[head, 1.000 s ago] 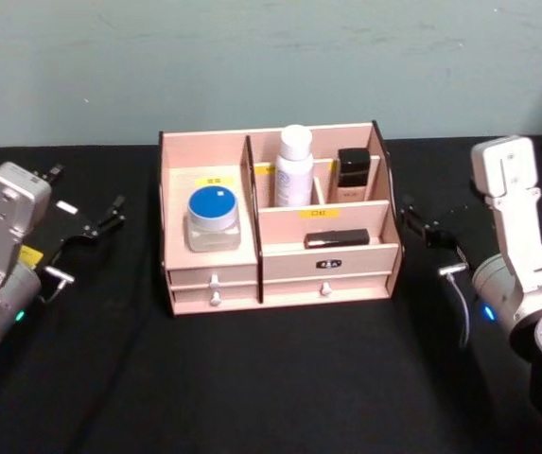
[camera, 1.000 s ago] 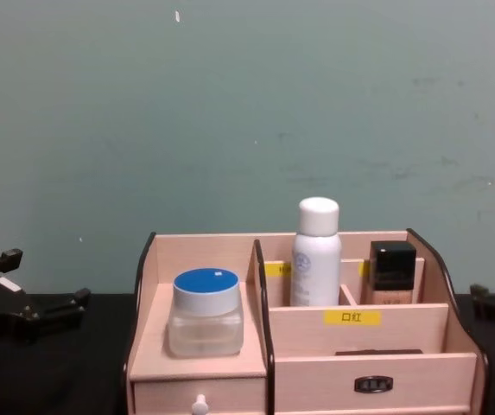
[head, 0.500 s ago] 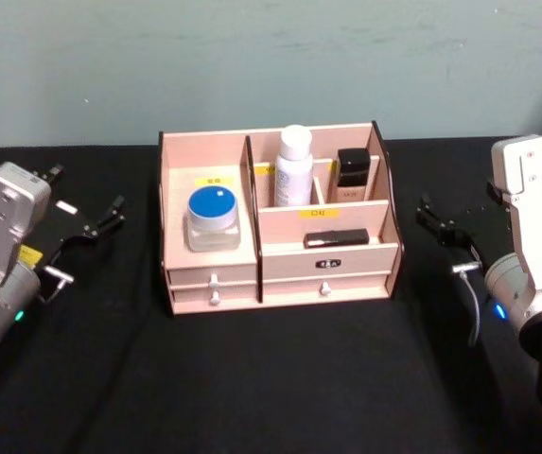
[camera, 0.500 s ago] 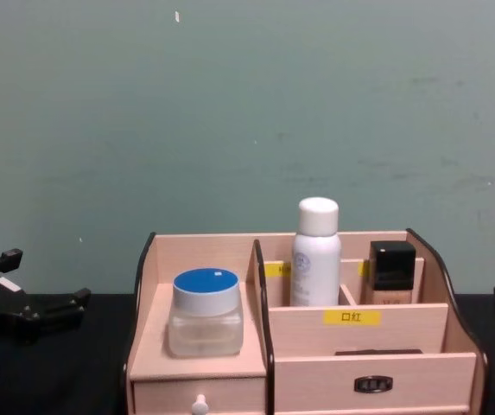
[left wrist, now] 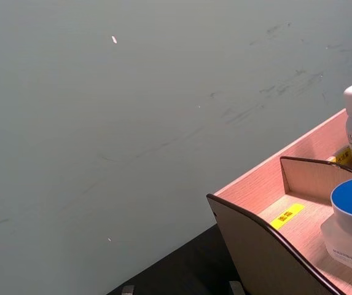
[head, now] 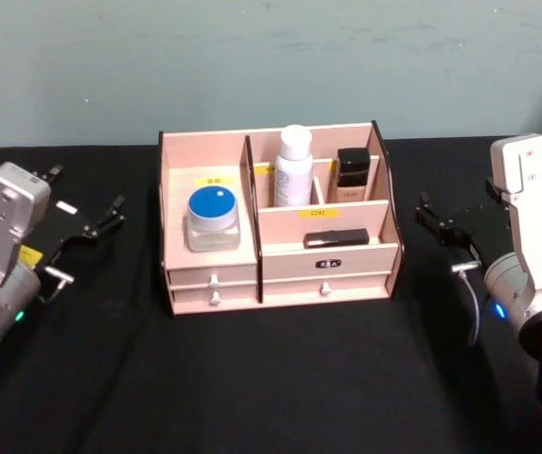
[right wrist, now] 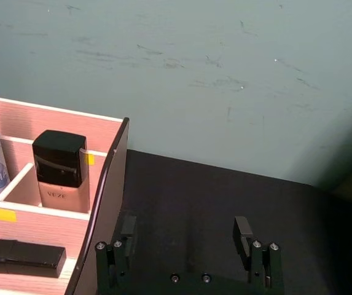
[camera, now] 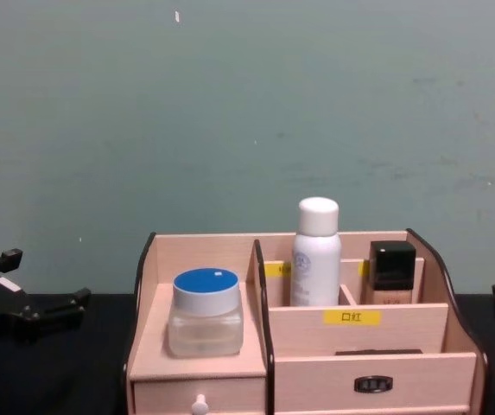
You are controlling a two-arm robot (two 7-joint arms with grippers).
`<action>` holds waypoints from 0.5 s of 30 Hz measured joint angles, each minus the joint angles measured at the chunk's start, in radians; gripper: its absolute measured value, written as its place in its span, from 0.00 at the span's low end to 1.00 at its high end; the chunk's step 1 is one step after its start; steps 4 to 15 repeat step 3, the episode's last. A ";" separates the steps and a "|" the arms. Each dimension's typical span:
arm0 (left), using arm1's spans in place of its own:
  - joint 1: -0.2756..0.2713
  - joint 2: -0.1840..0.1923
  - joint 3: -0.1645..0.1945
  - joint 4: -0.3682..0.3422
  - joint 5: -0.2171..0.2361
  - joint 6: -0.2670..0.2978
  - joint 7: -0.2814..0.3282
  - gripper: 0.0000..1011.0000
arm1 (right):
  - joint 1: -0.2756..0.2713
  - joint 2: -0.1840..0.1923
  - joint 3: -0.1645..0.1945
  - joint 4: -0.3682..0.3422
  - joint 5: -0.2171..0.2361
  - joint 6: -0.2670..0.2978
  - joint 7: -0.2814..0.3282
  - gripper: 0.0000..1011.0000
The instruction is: Pick up the facial cleanser and watermelon frost from the table and place them into the tiered storage box.
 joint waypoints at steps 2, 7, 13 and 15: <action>0.000 0.000 0.000 0.000 0.000 0.000 0.000 0.99 | 0.000 0.000 0.000 0.000 0.000 0.000 0.000 0.99; 0.000 0.000 0.000 0.000 0.000 0.000 0.000 0.99 | 0.000 0.000 0.000 0.000 0.000 0.000 0.000 0.99; 0.000 0.000 0.000 0.000 0.000 0.000 0.000 0.99 | 0.000 0.000 0.000 0.000 0.000 0.000 0.000 0.99; 0.000 0.000 0.000 0.000 0.000 0.000 0.000 0.99 | 0.000 0.000 0.000 0.000 0.000 0.000 0.000 0.99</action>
